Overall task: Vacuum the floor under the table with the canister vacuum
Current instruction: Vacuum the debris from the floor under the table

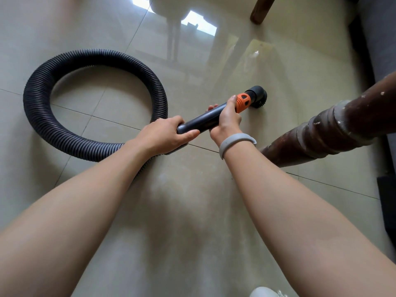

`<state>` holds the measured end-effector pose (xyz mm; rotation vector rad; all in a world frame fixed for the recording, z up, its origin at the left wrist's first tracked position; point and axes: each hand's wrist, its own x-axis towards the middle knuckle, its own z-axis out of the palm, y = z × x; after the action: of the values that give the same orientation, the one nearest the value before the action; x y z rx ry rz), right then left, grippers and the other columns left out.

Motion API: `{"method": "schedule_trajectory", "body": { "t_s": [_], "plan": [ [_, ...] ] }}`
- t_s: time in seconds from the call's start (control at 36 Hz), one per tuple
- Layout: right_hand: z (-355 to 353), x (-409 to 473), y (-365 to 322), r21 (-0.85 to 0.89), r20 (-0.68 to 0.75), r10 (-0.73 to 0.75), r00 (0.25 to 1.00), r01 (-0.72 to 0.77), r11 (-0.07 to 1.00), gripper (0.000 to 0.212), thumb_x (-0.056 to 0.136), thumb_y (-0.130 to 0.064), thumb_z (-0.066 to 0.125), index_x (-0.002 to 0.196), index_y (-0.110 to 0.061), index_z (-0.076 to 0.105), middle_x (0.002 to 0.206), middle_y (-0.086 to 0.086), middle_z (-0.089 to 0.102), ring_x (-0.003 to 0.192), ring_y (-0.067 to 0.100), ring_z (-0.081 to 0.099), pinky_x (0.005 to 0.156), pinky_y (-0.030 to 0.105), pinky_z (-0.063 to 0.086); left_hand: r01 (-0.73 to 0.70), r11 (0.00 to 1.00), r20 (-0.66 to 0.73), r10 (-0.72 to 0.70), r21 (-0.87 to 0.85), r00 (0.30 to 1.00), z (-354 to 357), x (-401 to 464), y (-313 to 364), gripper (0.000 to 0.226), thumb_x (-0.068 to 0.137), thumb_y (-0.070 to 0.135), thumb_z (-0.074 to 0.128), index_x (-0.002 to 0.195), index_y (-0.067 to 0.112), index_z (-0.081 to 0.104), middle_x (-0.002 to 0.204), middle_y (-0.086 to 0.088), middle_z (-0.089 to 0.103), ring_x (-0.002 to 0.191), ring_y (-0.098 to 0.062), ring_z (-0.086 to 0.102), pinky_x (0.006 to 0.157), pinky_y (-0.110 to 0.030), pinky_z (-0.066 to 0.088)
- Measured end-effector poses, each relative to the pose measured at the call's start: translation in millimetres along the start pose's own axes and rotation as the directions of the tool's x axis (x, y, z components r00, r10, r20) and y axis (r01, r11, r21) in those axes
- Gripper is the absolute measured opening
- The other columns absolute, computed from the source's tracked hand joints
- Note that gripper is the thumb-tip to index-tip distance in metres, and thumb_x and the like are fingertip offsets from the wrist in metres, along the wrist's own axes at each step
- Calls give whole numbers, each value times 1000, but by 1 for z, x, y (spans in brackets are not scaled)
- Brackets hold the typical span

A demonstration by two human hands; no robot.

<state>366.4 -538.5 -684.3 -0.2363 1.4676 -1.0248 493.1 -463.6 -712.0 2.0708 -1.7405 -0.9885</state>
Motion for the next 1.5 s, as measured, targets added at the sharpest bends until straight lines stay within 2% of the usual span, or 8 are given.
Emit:
{"method": "schedule_trajectory", "body": {
  "t_s": [0.17,0.44,0.67,0.86,1.14,1.28,1.42,1.5],
  "plan": [
    [-2,-4,-5,25,0,-6,1000,6,1000,36,96,-42,50,84,-9,43,68,7,55,64,19,58,79,36,54,-16,999,18,17,-43,1000,-3,3,5,39,83,64,51,92,25,54,74,10,58,83,-23,58,76,-35,49],
    [-14,-17,12,96,5,21,1000,-21,995,35,96,-42,52,85,-10,43,71,6,54,62,18,57,69,33,53,-52,998,32,53,-18,998,-1,-18,-3,41,82,65,50,90,25,54,77,5,62,79,-22,60,73,-37,51],
    [-23,-42,37,133,-17,48,999,-45,990,35,97,-42,48,82,-10,44,68,5,55,60,16,58,75,36,53,-56,998,79,55,8,995,-4,-46,-20,37,83,60,53,100,27,57,86,3,65,84,-20,60,76,-37,51],
    [-23,-56,47,101,-57,60,997,-54,993,40,96,-46,47,78,-11,45,63,5,59,62,18,60,84,41,55,-34,999,144,37,-20,989,-10,-52,-29,25,83,58,55,94,35,55,81,17,62,82,-12,59,76,-33,49],
    [-5,-32,13,23,-72,44,996,-42,999,45,96,-49,45,75,-9,42,58,6,55,56,20,55,78,39,53,-10,999,-37,9,-34,999,-2,-28,-6,43,84,63,52,103,24,53,83,8,57,87,-22,55,79,-36,47],
    [-2,-21,4,-6,-60,2,998,-2,1000,46,96,-50,44,75,-9,42,56,5,53,57,19,54,83,39,52,3,1000,-21,-3,-11,1000,-1,-20,1,48,85,62,50,109,20,50,94,-1,56,89,-24,54,81,-38,48],
    [-7,-24,15,-14,-123,24,992,-26,1000,50,97,-52,40,78,-7,45,62,7,55,55,19,55,62,31,51,-42,998,-58,45,57,997,5,-27,-3,48,82,63,52,106,20,51,94,-1,59,90,-27,57,78,-39,49],
    [-15,-33,28,23,-133,52,990,-49,999,49,97,-52,39,77,-7,45,62,7,56,55,19,56,63,32,51,-84,993,-88,92,88,992,6,-40,-11,48,79,63,54,104,22,53,94,0,61,89,-26,58,76,-39,49]
  ]
}}
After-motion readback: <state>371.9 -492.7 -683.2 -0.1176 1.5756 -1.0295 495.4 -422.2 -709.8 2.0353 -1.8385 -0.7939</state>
